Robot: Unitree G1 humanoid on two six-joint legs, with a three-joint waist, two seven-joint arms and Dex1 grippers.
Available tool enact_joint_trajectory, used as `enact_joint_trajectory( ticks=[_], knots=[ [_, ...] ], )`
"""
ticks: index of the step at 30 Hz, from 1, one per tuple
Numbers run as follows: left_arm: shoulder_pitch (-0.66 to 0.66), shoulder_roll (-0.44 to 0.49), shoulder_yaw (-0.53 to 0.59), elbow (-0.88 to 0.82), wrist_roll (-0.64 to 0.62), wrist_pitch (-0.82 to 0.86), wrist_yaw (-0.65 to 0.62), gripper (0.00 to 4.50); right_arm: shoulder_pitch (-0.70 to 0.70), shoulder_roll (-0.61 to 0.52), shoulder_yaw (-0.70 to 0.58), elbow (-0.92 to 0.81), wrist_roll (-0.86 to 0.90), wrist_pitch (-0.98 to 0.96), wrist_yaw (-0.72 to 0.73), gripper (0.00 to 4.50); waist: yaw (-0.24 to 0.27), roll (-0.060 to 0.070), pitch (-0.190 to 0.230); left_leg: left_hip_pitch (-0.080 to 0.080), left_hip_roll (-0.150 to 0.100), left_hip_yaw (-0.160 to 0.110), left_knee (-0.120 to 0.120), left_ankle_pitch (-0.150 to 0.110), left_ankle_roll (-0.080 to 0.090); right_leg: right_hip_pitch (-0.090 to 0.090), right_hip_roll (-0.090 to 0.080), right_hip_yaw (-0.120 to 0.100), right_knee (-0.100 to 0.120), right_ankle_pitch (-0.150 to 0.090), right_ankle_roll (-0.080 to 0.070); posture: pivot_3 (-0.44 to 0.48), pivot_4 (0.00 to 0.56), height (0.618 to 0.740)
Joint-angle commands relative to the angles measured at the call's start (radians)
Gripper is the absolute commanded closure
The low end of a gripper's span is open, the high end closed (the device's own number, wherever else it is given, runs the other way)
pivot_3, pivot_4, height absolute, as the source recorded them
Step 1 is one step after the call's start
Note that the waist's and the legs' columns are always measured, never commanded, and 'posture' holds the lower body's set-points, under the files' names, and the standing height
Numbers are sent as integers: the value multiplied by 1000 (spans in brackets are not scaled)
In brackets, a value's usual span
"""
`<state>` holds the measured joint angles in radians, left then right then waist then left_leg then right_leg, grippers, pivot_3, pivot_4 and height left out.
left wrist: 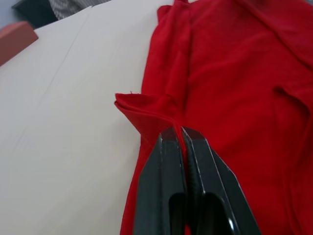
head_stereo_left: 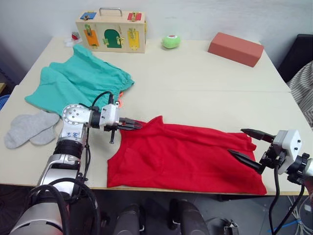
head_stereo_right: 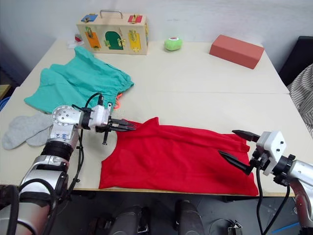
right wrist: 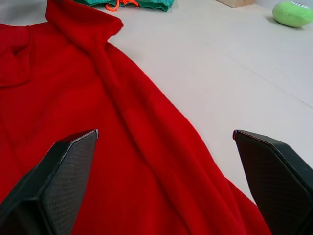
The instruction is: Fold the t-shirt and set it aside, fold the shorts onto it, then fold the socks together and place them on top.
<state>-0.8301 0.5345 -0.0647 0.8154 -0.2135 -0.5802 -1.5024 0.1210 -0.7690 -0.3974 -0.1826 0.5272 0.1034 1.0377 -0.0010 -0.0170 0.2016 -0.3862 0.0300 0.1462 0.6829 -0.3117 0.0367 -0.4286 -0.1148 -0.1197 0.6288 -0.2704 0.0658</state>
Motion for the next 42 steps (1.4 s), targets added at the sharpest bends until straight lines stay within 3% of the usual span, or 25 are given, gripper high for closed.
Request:
enact_joint_trajectory(
  ticks=[1,12,16,19,24,27,28,30,33,36,41,42],
  knots=[
    [32,51,-57,-71,-73,-79,-112,4474,17,9,-26,6,2,-24,5,0,0,0,0,0,0,0,0,0,0,0,0,0,0,0,0,0,150,740],
    [128,161,-185,-154,-162,-203,-112,4474,51,11,-27,33,3,-41,4,0,0,0,0,0,0,0,0,0,0,0,0,0,-1,0,0,0,150,740],
    [153,162,-184,-161,-139,-148,-95,4474,53,12,-19,47,0,-45,5,0,0,0,0,0,0,0,0,0,1,0,0,0,-1,0,0,0,150,740],
    [176,160,-178,-205,-159,-12,-76,4474,52,13,-10,55,-3,-47,5,0,0,1,0,0,0,0,0,-1,1,0,0,0,-1,0,0,0,150,740],
    [225,183,-164,-326,-168,188,-53,3244,41,13,-2,47,10,-7,-16,0,-1,1,0,0,0,0,0,-1,1,0,0,0,-1,0,0,0,150,740],
    [282,247,-130,-498,-273,486,-40,2277,19,20,-3,13,54,42,-24,0,-6,1,0,0,1,0,0,-1,1,0,0,0,-1,0,0,0,150,740],
    [300,280,-109,-556,-324,610,-26,1985,7,30,-4,-11,93,76,-31,176,-5,1,0,0,1,0,0,-1,1,0,1,1,0,0,0,0,150,740],
    [328,336,-70,-642,-411,826,3,1973,-10,49,0,-63,166,146,-48,586,-6,1,0,0,2,0,0,-1,1,0,1,1,0,0,0,0,150,740],
    [349,355,4,-705,-494,1011,67,1973,-42,93,32,-146,228,216,-103,1633,-4,1,0,0,2,-1,0,-1,1,0,1,1,0,0,-1,0,150,740],
    [356,214,62,-724,-436,955,281,2553,-147,229,219,-205,35,188,-303,2656,-1,1,-2,1,2,-2,0,-1,0,1,0,1,0,0,0,0,150,740],
    [355,29,6,-715,-241,854,511,4234,-193,331,415,-185,-180,181,-445,4483,5,1,-2,-2,-1,-2,0,-1,0,0,0,2,0,1,0,0,150,740],
    [353,1,-2,-707,-206,842,553,4483,-196,341,443,-175,-224,174,-470,4500,4,1,-2,-2,-1,-1,0,-1,0,0,0,2,0,1,0,0,150,740]
  ],
)
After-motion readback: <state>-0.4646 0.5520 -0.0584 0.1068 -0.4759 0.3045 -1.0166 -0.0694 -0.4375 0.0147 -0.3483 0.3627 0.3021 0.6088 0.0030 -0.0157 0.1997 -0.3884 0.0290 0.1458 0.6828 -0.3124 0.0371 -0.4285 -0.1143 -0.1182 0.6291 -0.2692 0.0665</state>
